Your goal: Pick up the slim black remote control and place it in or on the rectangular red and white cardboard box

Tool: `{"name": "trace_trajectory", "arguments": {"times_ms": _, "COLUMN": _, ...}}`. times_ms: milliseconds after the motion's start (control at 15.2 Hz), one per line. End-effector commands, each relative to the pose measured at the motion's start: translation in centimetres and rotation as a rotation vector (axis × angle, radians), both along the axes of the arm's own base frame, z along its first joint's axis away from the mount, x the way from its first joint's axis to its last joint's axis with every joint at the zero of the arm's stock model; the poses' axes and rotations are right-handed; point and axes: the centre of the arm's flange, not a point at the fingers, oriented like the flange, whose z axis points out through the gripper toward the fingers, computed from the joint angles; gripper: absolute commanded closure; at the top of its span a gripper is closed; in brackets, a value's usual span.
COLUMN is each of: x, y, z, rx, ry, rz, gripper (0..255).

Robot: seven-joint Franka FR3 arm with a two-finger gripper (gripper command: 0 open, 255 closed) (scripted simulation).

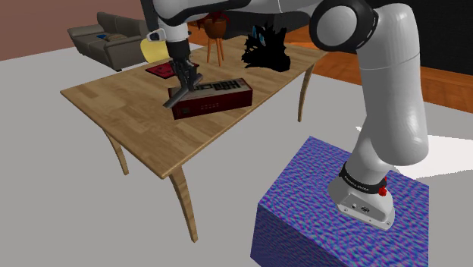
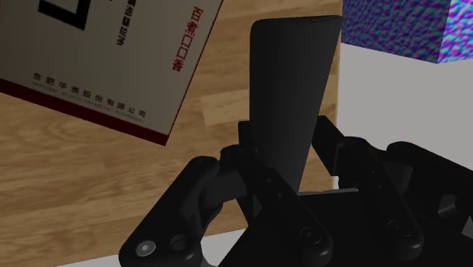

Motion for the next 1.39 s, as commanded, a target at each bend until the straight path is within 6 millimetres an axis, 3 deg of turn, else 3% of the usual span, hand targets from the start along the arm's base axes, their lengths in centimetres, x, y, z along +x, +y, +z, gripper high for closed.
{"name": "trace_trajectory", "arguments": {"times_ms": 0, "x": 0.6, "y": -2.6, "z": 0.3, "rx": 0.0, "ry": 0.0, "rz": 0.0, "gripper": 255}}
{"name": "trace_trajectory", "arguments": {"times_ms": 858, "x": 5.3, "y": -18.6, "z": -0.4, "rx": 0.0, "ry": 0.0, "rz": 0.0, "gripper": 255}}
{"name": "trace_trajectory", "arguments": {"times_ms": 1320, "x": 5.3, "y": -18.6, "z": -4.1, "rx": 0.0, "ry": 0.0, "rz": 0.0, "gripper": 255}}
